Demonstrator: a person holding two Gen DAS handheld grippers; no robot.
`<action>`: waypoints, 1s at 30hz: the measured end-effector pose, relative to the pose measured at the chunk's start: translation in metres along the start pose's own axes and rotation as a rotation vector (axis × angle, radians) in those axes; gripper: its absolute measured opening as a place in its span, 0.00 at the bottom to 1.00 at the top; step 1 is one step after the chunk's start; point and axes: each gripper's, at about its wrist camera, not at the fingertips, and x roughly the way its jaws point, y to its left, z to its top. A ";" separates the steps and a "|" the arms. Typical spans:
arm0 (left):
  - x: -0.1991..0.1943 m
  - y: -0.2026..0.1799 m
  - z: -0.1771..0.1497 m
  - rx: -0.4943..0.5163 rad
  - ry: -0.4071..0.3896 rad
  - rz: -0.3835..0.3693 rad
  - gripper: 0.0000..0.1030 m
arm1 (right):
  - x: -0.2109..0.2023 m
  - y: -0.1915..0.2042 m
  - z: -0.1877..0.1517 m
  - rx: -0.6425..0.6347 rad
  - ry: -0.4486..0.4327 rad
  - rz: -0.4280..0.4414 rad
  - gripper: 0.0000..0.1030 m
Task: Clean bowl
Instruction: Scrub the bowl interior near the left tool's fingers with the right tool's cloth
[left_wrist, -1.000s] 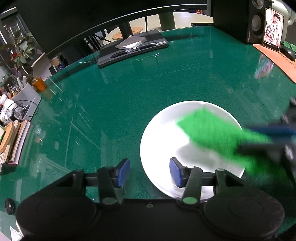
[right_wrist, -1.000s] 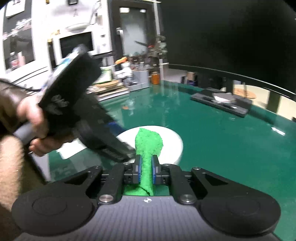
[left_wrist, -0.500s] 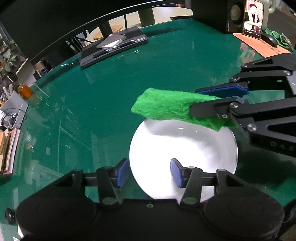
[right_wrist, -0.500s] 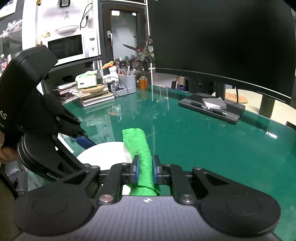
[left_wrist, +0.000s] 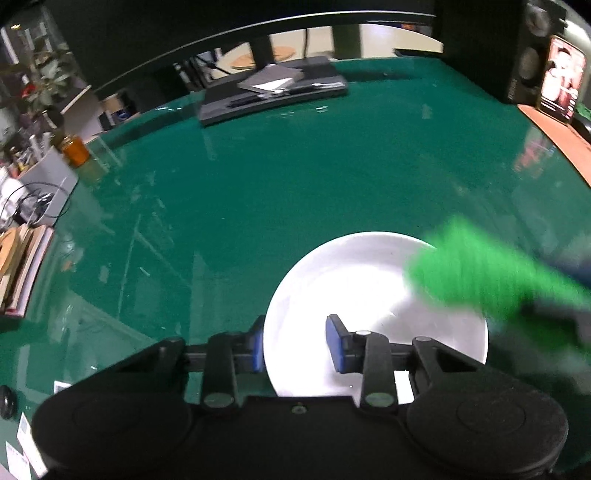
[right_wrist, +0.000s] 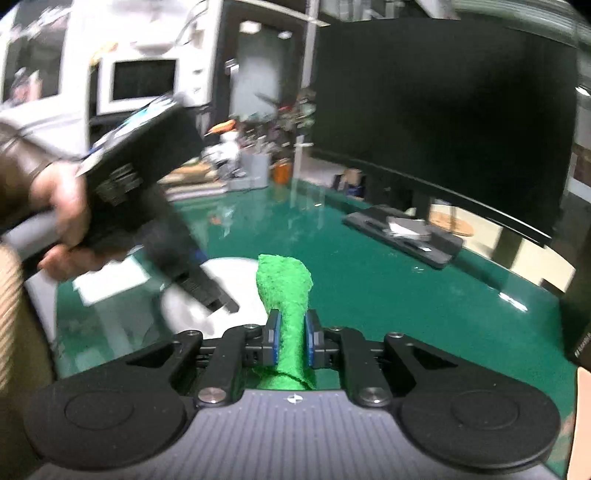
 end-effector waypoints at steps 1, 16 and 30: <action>0.000 0.000 0.000 0.001 0.000 -0.001 0.31 | 0.000 0.003 -0.001 -0.009 0.004 0.009 0.12; 0.000 -0.001 -0.003 0.014 -0.007 0.013 0.31 | 0.028 0.002 0.007 0.124 -0.012 0.067 0.31; -0.001 -0.001 -0.006 0.017 -0.014 0.018 0.32 | 0.022 0.000 0.007 0.162 -0.021 0.120 0.07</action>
